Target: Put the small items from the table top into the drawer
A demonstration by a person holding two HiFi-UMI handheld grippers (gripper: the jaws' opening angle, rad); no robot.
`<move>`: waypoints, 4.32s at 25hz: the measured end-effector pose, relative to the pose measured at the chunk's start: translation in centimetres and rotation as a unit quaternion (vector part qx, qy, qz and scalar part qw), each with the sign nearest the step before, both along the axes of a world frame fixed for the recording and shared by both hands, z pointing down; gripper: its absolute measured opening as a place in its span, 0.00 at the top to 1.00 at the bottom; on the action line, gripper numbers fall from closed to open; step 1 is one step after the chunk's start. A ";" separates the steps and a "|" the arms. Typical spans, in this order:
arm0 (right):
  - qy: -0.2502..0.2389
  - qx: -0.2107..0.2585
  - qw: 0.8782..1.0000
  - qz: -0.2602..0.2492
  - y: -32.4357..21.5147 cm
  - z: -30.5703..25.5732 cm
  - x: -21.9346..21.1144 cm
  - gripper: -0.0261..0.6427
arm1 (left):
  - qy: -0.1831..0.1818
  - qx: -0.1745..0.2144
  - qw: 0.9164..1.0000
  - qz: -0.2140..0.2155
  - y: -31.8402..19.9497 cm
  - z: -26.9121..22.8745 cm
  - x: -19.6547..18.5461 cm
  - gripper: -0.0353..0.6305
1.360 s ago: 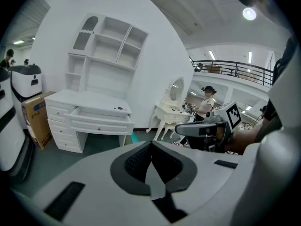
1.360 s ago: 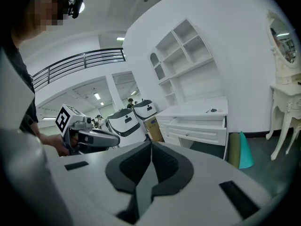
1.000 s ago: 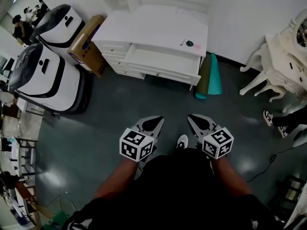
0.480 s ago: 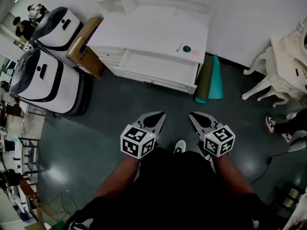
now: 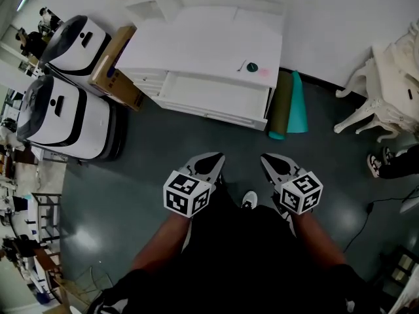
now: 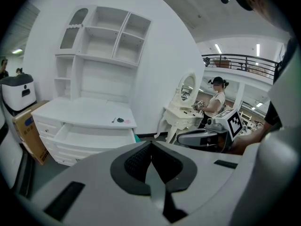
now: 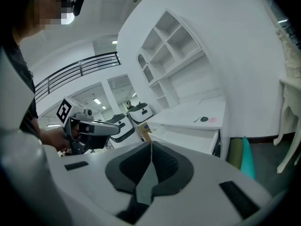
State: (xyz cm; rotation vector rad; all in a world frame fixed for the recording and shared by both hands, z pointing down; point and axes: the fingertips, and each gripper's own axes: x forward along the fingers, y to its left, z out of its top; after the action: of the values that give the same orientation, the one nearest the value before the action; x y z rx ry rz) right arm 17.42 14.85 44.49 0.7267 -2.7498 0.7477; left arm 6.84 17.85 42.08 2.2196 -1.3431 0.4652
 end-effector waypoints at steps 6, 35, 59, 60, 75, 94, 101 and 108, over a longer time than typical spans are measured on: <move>0.006 0.010 1.000 0.006 -2.2 -0.1 -0.3 0.92 | 0.005 0.002 1.000 0.011 -2.3 0.6 -0.3 0.93; 0.092 -0.016 0.990 0.109 -17.3 3.4 -8.9 0.92 | 0.020 -0.022 0.997 0.076 -17.9 3.3 -11.7 0.93; 0.188 0.001 0.969 0.161 -29.3 9.3 -16.7 0.91 | -0.007 -0.058 0.987 0.147 -25.1 8.2 -18.2 0.93; 0.189 -0.003 0.969 0.161 -29.9 9.8 -16.6 0.91 | -0.006 -0.059 0.988 0.146 -25.1 8.3 -18.2 0.93; 0.302 -0.022 0.946 0.113 -37.6 18.4 -16.8 0.83 | -0.004 -0.093 0.992 0.088 -27.5 11.0 -18.8 0.93; 0.291 -0.097 0.943 0.132 -39.8 21.3 -16.3 0.90 | 0.009 -0.110 0.992 0.061 -29.2 11.6 -18.3 0.93; 0.288 -0.093 0.944 0.133 -39.7 20.6 -16.1 0.91 | 0.011 -0.101 0.993 0.063 -29.8 11.0 -18.3 0.93; 0.277 -0.082 0.950 0.119 -37.9 18.9 -15.9 0.91 | 0.009 -0.095 0.993 0.071 -29.9 11.1 -17.9 0.93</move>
State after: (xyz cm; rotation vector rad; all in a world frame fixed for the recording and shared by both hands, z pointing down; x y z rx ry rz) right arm 1.56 -23.08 63.43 1.0561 -2.0959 0.6764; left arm -11.09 -12.05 53.21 2.1633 -1.0873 0.5962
